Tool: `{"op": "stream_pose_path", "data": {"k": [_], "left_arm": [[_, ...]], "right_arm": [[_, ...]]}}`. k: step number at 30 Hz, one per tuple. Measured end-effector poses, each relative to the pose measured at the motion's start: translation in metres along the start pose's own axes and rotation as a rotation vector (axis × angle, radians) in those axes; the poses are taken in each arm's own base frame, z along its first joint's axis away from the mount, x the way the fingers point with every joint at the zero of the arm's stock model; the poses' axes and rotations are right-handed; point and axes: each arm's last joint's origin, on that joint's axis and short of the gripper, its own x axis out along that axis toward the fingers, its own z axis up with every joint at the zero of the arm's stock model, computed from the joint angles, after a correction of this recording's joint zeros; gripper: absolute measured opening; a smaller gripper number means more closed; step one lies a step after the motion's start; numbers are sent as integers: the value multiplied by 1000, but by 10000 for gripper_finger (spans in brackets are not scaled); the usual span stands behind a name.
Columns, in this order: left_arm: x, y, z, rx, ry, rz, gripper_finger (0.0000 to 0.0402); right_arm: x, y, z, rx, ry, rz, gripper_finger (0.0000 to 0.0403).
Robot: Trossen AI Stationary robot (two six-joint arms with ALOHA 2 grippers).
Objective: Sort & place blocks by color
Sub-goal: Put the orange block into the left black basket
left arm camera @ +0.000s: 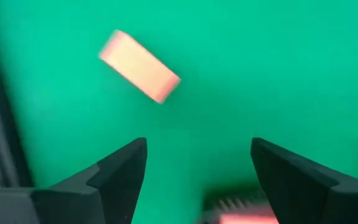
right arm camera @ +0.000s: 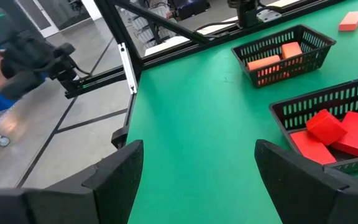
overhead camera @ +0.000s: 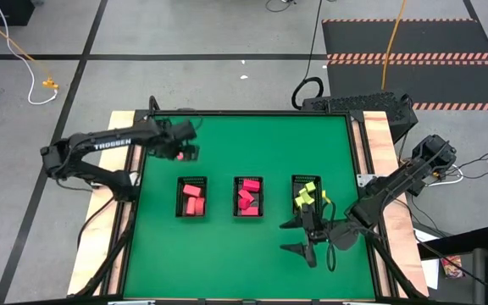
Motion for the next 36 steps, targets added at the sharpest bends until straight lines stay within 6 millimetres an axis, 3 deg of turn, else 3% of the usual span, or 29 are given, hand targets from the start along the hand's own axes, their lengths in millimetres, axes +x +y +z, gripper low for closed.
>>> {"op": "stream_pose_path", "data": {"k": [7,12,21,36], "left_arm": [[22,20,46,-119,-5,6,279],[48,23,60,-120,59,44,280],[81,23,67,-121,162,98,282],[96,35,63,-105,275,246,282]], "right_arm": [[3,-5,1,-6,3,-32,299],[3,-6,0,-19,16,-41,299],[3,-6,0,-40,16,-40,299],[4,-6,-5,-44,39,-45,299]]}}
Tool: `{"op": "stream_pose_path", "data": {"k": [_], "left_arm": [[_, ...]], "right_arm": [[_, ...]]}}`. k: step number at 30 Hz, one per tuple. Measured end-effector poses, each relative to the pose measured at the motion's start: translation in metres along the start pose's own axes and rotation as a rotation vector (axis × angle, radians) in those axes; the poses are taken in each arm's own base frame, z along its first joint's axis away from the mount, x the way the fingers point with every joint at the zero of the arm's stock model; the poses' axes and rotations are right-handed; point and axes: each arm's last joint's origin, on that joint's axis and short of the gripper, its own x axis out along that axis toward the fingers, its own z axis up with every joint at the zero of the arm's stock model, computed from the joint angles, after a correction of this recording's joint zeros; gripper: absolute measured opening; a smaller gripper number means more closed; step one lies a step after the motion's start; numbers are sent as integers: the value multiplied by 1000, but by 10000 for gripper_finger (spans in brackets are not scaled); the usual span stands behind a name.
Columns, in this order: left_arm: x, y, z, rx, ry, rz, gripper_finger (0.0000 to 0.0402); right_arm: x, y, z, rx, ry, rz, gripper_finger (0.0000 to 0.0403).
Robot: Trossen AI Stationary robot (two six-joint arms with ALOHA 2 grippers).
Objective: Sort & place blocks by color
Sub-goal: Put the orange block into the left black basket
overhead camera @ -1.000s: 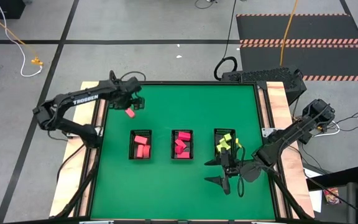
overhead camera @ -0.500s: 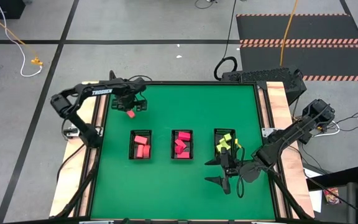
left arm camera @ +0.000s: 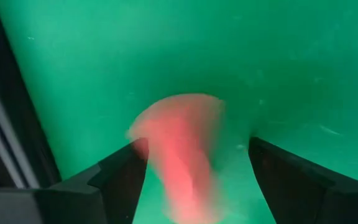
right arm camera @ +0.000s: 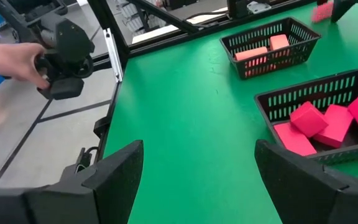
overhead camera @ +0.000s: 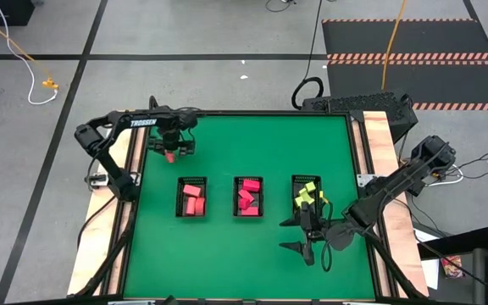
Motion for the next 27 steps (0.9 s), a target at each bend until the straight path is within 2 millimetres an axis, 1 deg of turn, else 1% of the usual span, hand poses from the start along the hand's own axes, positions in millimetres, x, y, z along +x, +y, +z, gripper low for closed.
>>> {"op": "stream_pose_path", "data": {"k": [6,12,16,21,27], "left_arm": [[0,-2,-7,100,32,19,282],[-1,-4,-12,141,38,40,282],[0,0,-6,135,13,62,282],[0,7,5,103,-13,32,282],[0,6,13,89,-69,-9,282]], "right_arm": [[1,0,-1,20,5,1,299],[1,0,-1,28,3,2,299],[1,0,-1,29,3,2,299],[1,0,-1,24,3,2,299],[1,0,-1,21,4,1,299]]}}
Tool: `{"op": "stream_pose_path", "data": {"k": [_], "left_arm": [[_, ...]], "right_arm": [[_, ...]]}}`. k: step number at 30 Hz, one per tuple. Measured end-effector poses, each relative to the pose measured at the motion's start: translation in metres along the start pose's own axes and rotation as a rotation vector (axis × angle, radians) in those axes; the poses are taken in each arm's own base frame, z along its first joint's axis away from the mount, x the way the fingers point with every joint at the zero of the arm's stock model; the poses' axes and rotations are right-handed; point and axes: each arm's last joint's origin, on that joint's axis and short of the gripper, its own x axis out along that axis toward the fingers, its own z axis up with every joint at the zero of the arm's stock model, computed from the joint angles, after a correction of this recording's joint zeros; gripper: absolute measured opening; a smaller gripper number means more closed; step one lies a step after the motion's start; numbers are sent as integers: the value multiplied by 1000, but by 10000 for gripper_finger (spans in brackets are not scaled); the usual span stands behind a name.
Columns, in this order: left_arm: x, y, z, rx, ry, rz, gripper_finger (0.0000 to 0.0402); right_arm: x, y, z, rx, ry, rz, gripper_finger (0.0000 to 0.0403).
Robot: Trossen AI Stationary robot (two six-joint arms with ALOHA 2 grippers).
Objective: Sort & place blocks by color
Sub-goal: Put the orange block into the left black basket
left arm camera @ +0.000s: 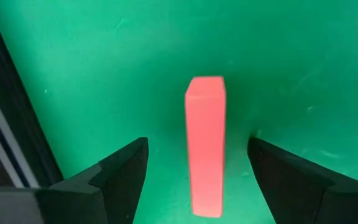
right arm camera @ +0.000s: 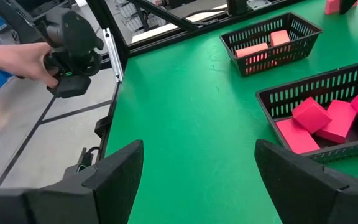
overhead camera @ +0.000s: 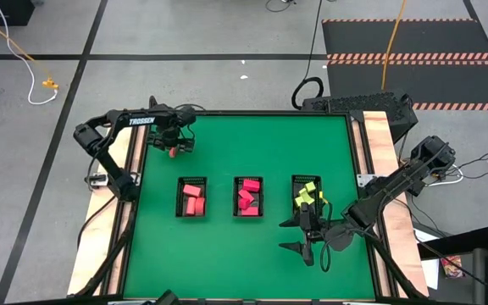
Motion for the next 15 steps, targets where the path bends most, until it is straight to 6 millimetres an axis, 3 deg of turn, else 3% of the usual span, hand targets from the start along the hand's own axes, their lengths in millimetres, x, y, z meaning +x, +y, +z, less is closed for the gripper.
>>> {"op": "stream_pose_path", "data": {"k": [4,7,15], "left_arm": [[0,-2,1,20,-22,-8,280],[0,-3,2,26,-30,-11,257],[0,-5,5,32,-68,-22,102]], "right_arm": [[0,0,0,-2,-3,-4,299],[0,0,0,-1,-4,-5,299],[0,0,0,-1,-5,-6,299]]}}
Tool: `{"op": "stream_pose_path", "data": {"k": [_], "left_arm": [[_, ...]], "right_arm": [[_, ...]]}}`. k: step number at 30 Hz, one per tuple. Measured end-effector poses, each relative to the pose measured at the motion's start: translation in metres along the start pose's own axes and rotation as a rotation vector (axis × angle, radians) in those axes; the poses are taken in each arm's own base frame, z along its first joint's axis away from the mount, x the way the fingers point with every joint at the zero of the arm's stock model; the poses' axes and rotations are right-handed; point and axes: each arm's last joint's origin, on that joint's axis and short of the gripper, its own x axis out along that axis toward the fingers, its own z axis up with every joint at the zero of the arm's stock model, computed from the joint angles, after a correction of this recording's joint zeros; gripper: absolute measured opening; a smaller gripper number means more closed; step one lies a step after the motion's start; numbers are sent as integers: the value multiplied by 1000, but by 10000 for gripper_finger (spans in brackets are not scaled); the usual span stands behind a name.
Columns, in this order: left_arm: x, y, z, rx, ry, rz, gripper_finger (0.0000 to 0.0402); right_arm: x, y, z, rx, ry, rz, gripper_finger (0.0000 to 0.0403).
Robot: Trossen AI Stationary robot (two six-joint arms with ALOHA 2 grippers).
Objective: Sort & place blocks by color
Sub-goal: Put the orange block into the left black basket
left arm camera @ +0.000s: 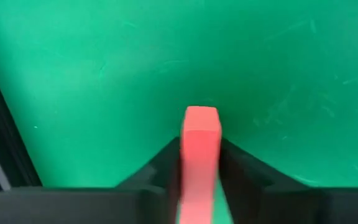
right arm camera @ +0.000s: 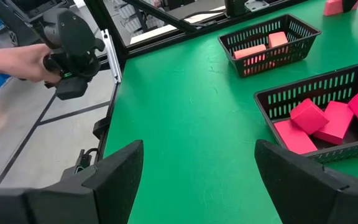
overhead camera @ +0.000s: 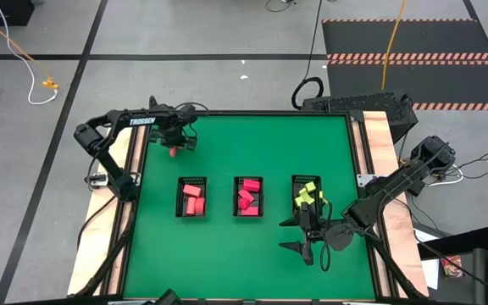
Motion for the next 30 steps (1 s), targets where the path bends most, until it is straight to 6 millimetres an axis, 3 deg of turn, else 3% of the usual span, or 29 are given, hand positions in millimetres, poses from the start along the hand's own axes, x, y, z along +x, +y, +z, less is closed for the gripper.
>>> {"op": "stream_pose_path", "data": {"k": [2,10,13,17,23,30], "left_arm": [[0,0,0,13,-1,3,58],[-5,-1,-4,65,31,-45,55],[-26,-8,-10,100,5,-99,55],[-72,-17,-27,137,-72,-156,55],[-132,-31,-82,232,-161,-266,55],[-151,-53,-158,269,-142,-365,55]], "right_arm": [[0,0,0,0,0,0,299],[0,0,-1,8,0,2,299],[-2,-4,-9,28,0,-29,299],[-2,-12,-18,72,-2,-74,299],[-1,-16,-20,99,-7,-84,299],[-1,-12,-16,96,-34,-57,299]]}}
